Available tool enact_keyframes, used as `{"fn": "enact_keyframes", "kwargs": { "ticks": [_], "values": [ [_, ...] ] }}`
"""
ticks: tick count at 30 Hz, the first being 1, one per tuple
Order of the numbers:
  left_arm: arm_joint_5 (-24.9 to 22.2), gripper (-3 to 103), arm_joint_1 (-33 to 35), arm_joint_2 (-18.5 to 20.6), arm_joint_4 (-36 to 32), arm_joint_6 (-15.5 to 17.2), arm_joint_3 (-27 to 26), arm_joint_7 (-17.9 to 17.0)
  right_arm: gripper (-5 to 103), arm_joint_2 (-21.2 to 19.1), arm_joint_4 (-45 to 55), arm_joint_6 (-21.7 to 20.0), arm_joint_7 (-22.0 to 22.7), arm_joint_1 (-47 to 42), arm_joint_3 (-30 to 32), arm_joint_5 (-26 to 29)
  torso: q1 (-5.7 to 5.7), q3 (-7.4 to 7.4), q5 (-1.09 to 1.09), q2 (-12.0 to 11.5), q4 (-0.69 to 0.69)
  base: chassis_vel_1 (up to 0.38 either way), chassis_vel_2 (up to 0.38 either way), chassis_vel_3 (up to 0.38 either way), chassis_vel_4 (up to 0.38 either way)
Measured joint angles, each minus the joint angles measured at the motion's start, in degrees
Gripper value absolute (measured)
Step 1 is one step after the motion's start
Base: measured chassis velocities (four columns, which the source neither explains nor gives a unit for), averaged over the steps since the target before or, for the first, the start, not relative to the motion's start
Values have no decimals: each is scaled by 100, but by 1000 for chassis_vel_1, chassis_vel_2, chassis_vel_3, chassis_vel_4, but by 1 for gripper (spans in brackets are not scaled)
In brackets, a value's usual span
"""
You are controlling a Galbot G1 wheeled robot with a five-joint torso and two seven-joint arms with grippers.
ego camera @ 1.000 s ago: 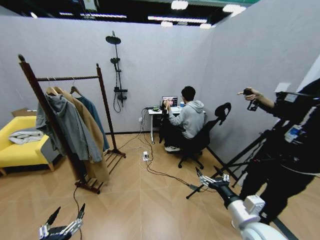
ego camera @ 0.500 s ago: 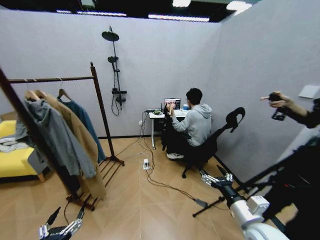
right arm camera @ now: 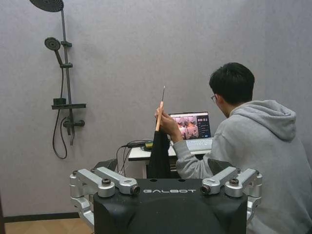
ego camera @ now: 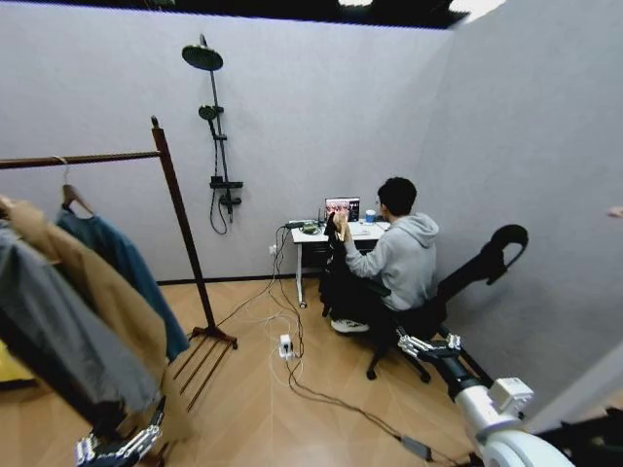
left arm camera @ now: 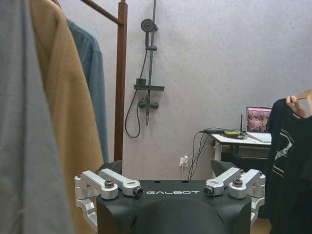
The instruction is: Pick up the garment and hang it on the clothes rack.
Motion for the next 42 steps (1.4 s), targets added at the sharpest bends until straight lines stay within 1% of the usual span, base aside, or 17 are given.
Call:
{"fn": "enact_keyframes", "kwargs": {
  "ticks": [2,4,6,7,10,13,15,18,19,21,24,26,27,29,30,35,42],
  "values": [
    [0,100,0,0,0,0,0,0,100,-9,1,-3,14,8,16,14,-1,-2,-8,1,0,-377,363,349,-379],
    [0,100,0,0,-1,0,0,0,100,-32,14,-16,38,5,96,91,-1,-1,5,1,1,-353,380,365,-379],
    [0,100,0,0,0,0,0,0,100,-45,34,-24,39,-15,152,142,0,0,1,0,0,-381,342,347,-368],
    [0,100,0,0,1,0,0,-1,100,-57,55,-24,39,-25,190,173,0,-2,-10,1,-3,-381,334,416,-368],
    [0,100,0,0,-1,0,0,1,100,-93,51,-43,64,-15,243,222,-1,-1,7,1,0,-367,360,330,-359],
    [0,100,0,0,0,0,0,0,100,-120,35,-82,113,21,242,231,0,-1,-10,1,-2,-352,352,357,-360],
    [0,100,0,0,0,0,-1,0,100,-158,-17,-98,252,73,138,226,-1,-1,6,1,1,-374,379,363,-355],
    [0,100,0,0,0,0,0,-1,100,-210,-92,-80,357,128,-11,159,0,-2,-9,1,-2,-361,366,347,-345],
    [0,100,0,0,0,0,0,1,100,-242,-141,-81,431,180,-82,104,-3,-2,2,2,-1,-328,394,349,-364],
    [0,100,0,0,0,0,0,1,100,-242,-141,-81,431,180,-82,104,-3,-2,2,2,-1,-328,394,349,-364],
    [0,100,0,0,0,0,0,-1,100,-360,-270,-101,742,430,-252,-41,-1,-2,-9,1,-2,-369,329,343,-345],
    [0,100,0,0,0,0,0,1,100,-566,-563,-99,847,800,-330,-37,1,0,5,0,1,-324,327,318,-309],
    [0,100,0,0,0,0,0,1,100,-566,-563,-99,847,800,-330,-37,1,0,5,0,1,-265,320,318,-278],
    [0,100,0,1,0,0,0,1,100,-933,-1112,218,893,1244,-386,-11,8,2,-6,-3,-2,-262,256,215,-231],
    [0,100,-1,0,0,0,0,0,100,-1190,-1379,329,894,1468,-391,38,7,2,2,-3,1,-158,222,110,-122],
    [0,100,-1,0,0,0,0,0,100,-1550,-1548,333,829,1644,-395,247,1,0,-5,-1,2,-78,123,63,2],
    [0,100,0,0,0,0,0,0,102,-1574,-1578,349,846,1678,-471,333,-9,-4,-1,4,-3,39,-77,-60,46]
  ]
}}
